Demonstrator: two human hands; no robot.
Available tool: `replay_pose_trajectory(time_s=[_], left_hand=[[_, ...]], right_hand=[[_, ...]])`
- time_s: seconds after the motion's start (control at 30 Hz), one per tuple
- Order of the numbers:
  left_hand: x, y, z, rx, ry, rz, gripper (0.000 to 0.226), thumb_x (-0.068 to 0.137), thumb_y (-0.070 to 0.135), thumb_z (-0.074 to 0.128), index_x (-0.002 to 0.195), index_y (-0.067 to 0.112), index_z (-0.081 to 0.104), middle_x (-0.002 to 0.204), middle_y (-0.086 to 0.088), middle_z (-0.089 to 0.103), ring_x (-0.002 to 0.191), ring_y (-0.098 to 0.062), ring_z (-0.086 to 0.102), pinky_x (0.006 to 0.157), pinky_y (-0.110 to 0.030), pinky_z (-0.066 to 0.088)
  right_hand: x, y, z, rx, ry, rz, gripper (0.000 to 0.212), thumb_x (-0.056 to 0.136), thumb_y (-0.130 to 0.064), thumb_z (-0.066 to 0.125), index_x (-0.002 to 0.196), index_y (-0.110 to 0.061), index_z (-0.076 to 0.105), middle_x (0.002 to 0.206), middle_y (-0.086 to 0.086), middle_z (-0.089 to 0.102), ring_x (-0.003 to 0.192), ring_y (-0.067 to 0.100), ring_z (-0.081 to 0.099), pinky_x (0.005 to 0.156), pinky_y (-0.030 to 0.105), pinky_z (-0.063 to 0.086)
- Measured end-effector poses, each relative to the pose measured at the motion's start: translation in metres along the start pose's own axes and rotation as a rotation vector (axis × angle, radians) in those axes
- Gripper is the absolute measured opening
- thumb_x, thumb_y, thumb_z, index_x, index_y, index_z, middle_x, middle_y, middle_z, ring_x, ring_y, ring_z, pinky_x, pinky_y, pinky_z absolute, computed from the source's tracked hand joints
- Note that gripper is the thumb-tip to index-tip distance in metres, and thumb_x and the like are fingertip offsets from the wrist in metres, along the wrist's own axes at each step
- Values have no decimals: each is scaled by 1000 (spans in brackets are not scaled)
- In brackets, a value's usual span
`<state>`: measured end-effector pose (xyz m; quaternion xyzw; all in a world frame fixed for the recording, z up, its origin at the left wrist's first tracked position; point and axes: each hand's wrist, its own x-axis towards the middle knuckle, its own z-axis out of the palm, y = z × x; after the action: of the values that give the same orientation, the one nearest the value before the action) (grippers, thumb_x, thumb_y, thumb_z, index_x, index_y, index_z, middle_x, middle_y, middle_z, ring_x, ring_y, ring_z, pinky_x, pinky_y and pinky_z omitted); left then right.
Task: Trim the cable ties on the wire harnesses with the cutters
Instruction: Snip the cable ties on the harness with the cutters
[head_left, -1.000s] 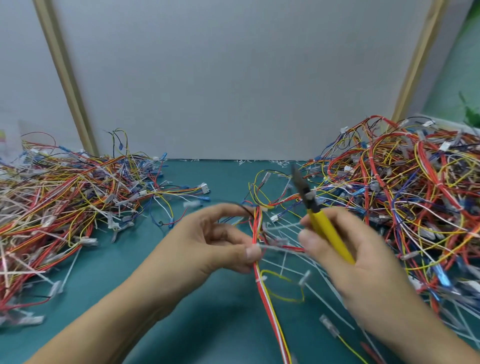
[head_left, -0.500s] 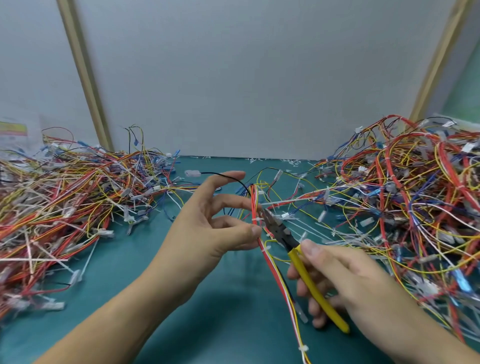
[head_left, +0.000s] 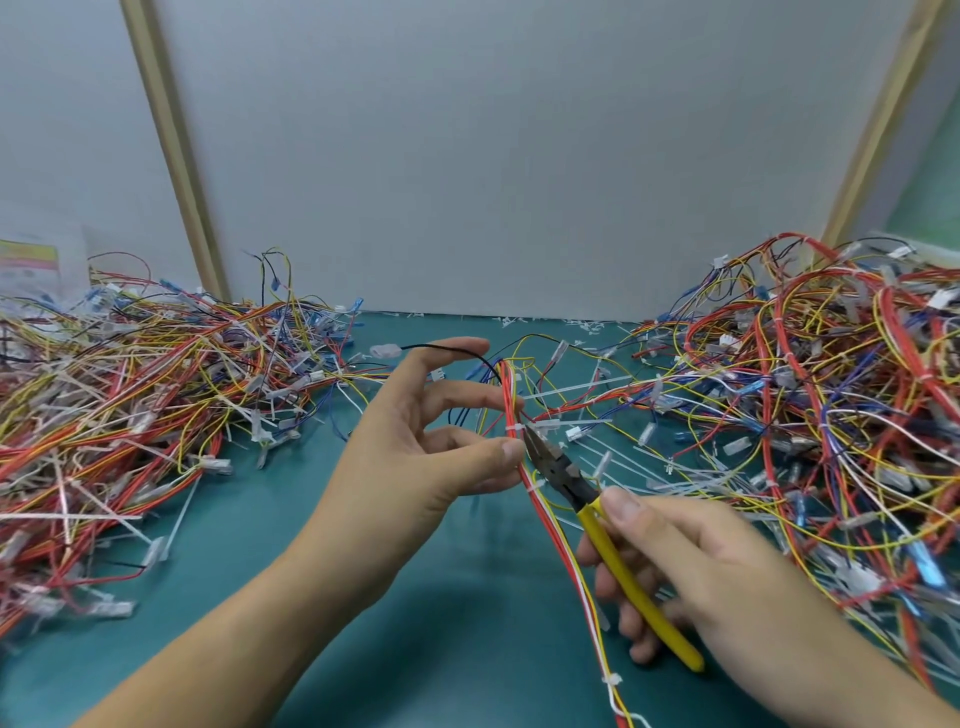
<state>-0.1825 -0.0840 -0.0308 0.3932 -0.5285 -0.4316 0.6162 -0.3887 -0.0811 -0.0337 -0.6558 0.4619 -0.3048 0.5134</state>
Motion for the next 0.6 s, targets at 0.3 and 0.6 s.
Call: replay_pose_trajectory(time_s=[0.3, 0.6], left_hand=[[-1, -1, 1, 5, -4, 4, 60, 77, -12, 73, 123, 24, 59, 107, -12, 68, 67, -21, 66, 69, -32, 59], [-1, -1, 4, 10, 9, 3, 60, 76, -11, 73, 123, 24, 59, 106, -11, 69, 67, -21, 66, 69, -32, 60]], right_hand=[[-1, -1, 0, -46, 7, -18, 52, 74, -66, 50, 76, -19, 72, 67, 7, 67, 54, 24, 61, 51, 38, 57], [-3, -2, 0, -58, 1, -14, 55, 71, -69, 45, 71, -19, 68, 56, 0, 57, 48, 18, 54, 41, 31, 49]])
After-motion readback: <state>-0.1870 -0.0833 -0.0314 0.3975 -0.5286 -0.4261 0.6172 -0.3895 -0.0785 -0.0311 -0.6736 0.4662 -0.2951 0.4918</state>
